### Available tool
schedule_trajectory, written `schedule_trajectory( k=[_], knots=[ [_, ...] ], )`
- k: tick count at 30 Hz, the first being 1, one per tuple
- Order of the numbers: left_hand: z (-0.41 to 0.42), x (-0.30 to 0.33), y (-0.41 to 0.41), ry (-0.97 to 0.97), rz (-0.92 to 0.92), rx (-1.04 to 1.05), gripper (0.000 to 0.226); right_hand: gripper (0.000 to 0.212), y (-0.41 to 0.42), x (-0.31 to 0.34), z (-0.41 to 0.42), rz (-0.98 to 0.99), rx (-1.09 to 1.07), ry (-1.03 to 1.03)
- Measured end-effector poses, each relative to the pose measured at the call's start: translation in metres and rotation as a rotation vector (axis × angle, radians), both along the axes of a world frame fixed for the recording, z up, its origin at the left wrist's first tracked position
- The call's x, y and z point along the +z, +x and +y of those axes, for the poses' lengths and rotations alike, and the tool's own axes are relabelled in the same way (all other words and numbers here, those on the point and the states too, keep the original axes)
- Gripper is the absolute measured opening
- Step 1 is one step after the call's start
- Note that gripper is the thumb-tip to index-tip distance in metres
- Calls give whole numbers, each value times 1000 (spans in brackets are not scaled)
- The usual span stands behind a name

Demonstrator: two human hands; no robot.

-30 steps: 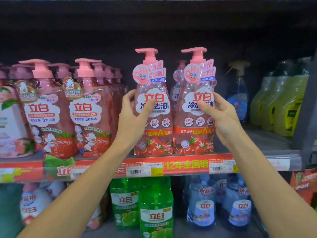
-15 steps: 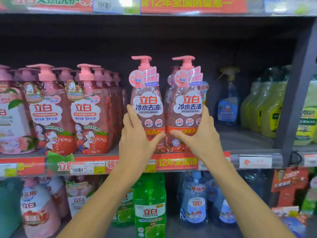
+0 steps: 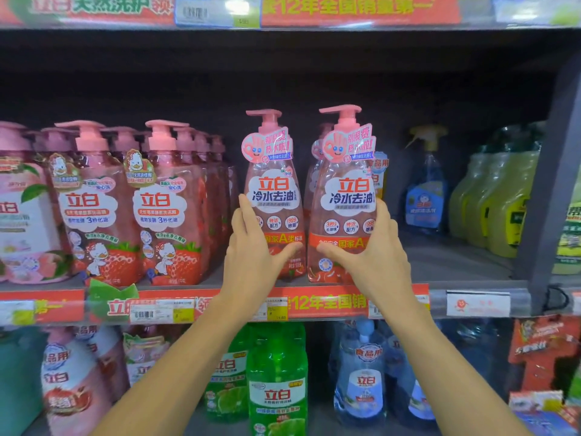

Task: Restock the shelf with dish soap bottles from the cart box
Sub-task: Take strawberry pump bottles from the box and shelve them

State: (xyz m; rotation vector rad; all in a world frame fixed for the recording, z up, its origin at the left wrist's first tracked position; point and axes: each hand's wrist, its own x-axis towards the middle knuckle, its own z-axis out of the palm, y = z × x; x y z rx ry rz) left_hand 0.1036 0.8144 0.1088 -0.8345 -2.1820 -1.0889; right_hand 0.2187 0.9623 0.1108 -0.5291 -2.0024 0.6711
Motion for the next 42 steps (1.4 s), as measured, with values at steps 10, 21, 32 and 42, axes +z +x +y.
schedule_trajectory(
  k=[10, 21, 32, 42],
  knots=[
    [23, 22, -32, -81, -146, -29, 122, 115, -1, -4, 2, 26, 23, -27],
    [32, 23, -49, -101, -164, -20, 124, 116, -3, -2, 11, 20, 55, -45],
    [27, 27, -60, -141, -192, 30, 125, 116, -2, 7, 9, -62, 68, -8],
    [-7, 0, -29, -449, 11, 85, 65, 100, 11, 19, 6, -153, 10, -36]
  ],
)
